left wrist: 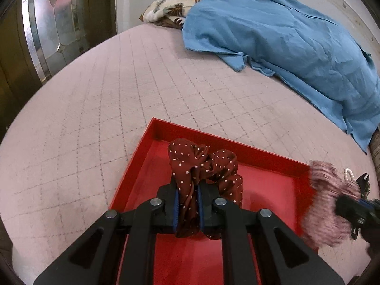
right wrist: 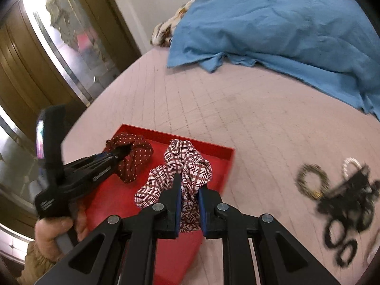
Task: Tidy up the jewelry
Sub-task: 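Carry both scrunchies into the red tray and open both tools, then grasp the white cherry scrunchie with the right tool while the left tool grasps a black hair tie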
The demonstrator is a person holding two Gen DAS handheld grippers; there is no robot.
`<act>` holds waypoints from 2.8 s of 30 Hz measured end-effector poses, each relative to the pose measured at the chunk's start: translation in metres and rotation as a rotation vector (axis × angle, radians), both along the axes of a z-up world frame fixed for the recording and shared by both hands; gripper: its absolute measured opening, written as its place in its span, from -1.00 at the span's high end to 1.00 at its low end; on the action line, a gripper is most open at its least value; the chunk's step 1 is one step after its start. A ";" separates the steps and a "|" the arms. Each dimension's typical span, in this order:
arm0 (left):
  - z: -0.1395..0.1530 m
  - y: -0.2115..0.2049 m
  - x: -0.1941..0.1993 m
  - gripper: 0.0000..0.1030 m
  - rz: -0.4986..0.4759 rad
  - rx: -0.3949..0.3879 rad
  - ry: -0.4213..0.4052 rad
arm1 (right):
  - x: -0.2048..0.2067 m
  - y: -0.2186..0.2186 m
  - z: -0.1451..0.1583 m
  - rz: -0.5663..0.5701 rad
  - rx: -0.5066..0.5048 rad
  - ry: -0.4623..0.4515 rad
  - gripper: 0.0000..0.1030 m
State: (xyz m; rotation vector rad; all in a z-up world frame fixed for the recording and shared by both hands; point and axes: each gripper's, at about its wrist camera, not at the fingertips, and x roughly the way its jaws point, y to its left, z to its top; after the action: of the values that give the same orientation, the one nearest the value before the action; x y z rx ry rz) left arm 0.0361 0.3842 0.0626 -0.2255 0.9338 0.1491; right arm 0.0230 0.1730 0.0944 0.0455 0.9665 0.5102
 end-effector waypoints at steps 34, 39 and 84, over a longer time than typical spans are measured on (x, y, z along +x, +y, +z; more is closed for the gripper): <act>0.050 -0.046 -0.079 -0.23 -0.027 0.073 -0.261 | -0.077 -0.107 0.010 -0.126 -0.096 -0.067 -0.05; 0.061 -0.085 -0.096 -0.23 -0.127 0.001 -0.205 | -0.105 -0.185 0.005 -0.253 -0.075 -0.034 -0.06; -0.042 -0.366 -0.009 0.20 -0.460 0.031 0.108 | -0.096 -0.400 -0.077 -0.676 -0.019 -0.029 -0.19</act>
State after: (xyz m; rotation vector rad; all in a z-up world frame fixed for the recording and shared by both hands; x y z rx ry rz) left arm 0.0268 0.0183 0.0203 0.0300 1.0669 -0.2507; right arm -0.0727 -0.2270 0.0177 0.3352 0.8633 -0.1212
